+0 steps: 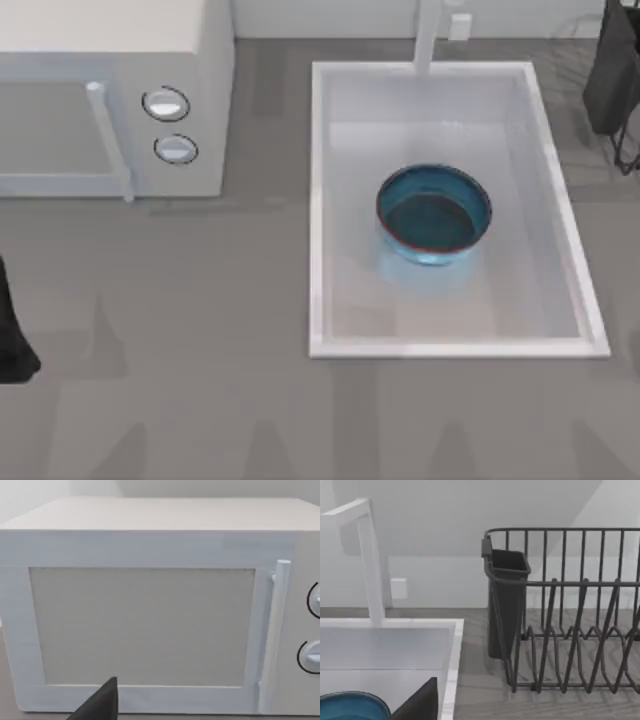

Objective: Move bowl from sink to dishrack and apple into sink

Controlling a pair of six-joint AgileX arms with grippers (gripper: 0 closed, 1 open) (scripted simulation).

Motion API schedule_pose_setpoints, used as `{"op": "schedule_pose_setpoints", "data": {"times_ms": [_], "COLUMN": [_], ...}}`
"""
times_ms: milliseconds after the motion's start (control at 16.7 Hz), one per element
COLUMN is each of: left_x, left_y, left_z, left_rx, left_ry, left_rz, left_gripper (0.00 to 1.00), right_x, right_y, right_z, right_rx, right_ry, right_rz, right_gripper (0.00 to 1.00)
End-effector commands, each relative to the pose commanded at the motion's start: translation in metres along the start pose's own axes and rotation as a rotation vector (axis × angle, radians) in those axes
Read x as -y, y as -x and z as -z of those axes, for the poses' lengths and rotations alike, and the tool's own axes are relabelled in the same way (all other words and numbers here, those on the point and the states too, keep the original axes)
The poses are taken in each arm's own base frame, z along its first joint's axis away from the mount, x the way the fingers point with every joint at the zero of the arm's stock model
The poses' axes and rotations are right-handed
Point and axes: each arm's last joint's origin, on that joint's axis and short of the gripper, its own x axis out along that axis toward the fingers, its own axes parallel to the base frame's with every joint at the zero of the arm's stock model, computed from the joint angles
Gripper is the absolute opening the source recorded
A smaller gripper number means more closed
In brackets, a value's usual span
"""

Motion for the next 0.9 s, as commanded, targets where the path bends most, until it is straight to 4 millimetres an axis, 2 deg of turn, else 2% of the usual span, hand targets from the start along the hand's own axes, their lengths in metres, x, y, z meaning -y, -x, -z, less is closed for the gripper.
{"op": "schedule_pose_setpoints", "data": {"times_ms": [300, 540, 720, 900], "left_x": [0.000, 0.000, 0.000, 0.000], "left_y": [0.000, 0.000, 0.000, 0.000], "left_z": [0.000, 0.000, 0.000, 0.000], "left_rx": [0.000, 0.000, 0.000, 0.000], "left_ry": [0.000, 0.000, 0.000, 0.000], "left_rz": [0.000, 0.000, 0.000, 0.000], "left_gripper": [1.00, 1.00, 1.00, 1.00], "right_x": [-0.001, -0.006, -0.014, -0.029], "right_y": [-0.001, -0.010, -0.032, -0.071], "right_z": [-0.008, -0.037, -0.067, -0.094], "right_rx": [-0.044, -0.220, -0.428, -0.681], "right_ry": [-0.019, -0.084, -0.144, -0.196], "right_rz": [-0.005, -0.039, -0.072, -0.094], "right_gripper": [1.00, 1.00, 1.00, 1.00]}}
